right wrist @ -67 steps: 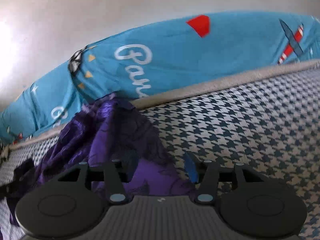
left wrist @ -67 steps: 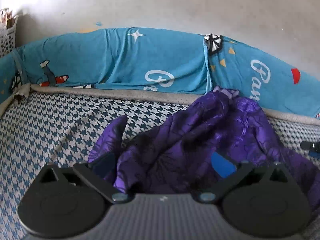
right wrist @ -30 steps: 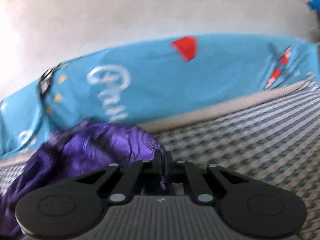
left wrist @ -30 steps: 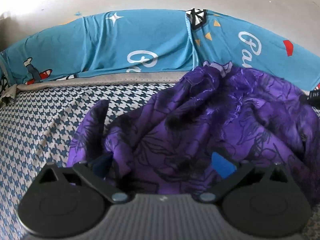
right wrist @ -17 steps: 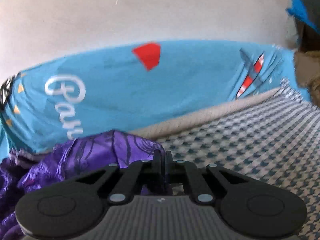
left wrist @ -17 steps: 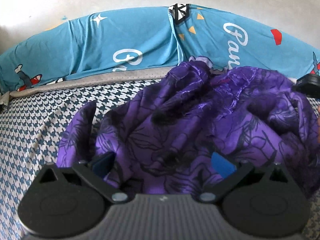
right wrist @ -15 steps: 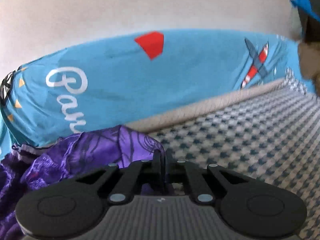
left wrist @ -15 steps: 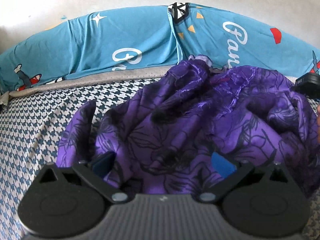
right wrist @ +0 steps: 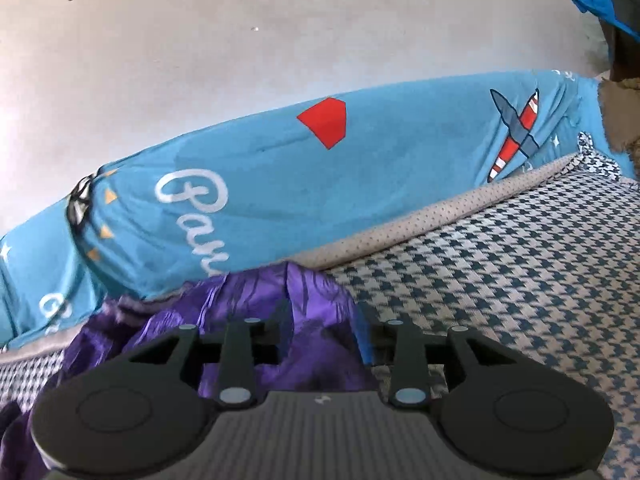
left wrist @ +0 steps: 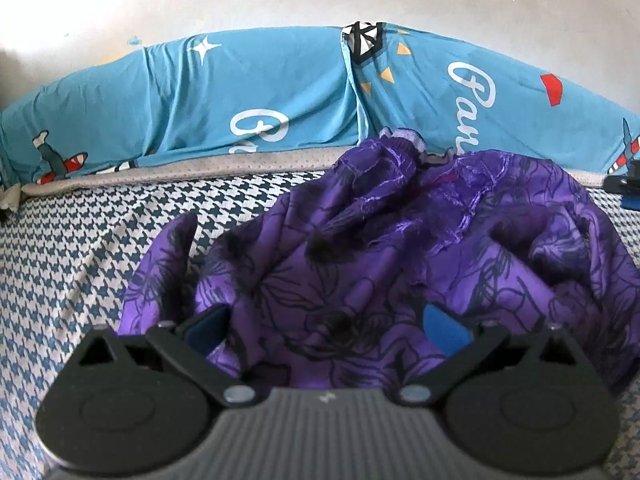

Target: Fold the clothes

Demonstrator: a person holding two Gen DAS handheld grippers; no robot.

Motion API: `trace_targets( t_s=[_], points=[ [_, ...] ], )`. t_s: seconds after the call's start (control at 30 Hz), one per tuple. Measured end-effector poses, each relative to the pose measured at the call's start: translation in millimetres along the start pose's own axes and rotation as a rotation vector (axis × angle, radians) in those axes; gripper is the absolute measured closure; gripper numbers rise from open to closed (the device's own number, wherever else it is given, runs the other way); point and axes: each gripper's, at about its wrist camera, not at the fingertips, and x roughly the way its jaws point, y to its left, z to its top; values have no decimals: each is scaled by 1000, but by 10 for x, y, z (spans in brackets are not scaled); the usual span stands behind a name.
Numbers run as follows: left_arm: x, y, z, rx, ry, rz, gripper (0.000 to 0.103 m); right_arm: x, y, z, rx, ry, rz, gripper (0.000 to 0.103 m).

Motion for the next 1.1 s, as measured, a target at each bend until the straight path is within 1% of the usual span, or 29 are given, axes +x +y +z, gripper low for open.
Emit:
trace_targets(
  t_s=[0.1,0.23,0.3,0.4,0.47,0.57,0.6,0.63,0.67,0.73,0.83,0.9,1.0,1.1],
  points=[
    [-46,-29,-3,22,-16,3,0,-191,-96,-82,-10,11,-6,69],
    [-119,-73,-15,63,-47,7,0,-459,-261,-221,-18,26,-20,61],
    [-150,-86,-21,75,-54,10,0,-595,-332,-298,-27,36,-24,60],
    [-195,-72,-31,61,-56,4,0,-774,-386,-448,-63,64,-19,56],
    [-219,-59,-48,45,-53,1,0,-846,-400,-548,-100,87,-24,56],
    [-263,-36,-109,24,-43,1,0,-938,-430,-642,-135,110,-6,54],
    [-282,-26,-136,17,-37,-1,0,-961,-445,-666,-141,117,-5,47],
    [-301,-14,-164,9,-34,-3,0,-979,-466,-689,-137,122,-10,39],
    [-320,-2,-193,2,-30,-5,0,-996,-489,-711,-131,127,-15,37],
    [-354,22,-246,-13,-22,-5,0,-1030,-534,-756,-119,136,-25,36],
    [-382,44,-304,-43,-10,-8,0,-1063,-615,-748,-74,126,-20,36],
    [-386,46,-324,-59,-2,-14,0,-1071,-642,-740,-36,127,5,36],
    [-379,16,-333,-60,0,-15,0,-1052,-640,-708,41,137,82,36],
    [-364,6,-334,-53,-1,-9,0,-1000,-626,-692,112,145,109,33]
  ],
)
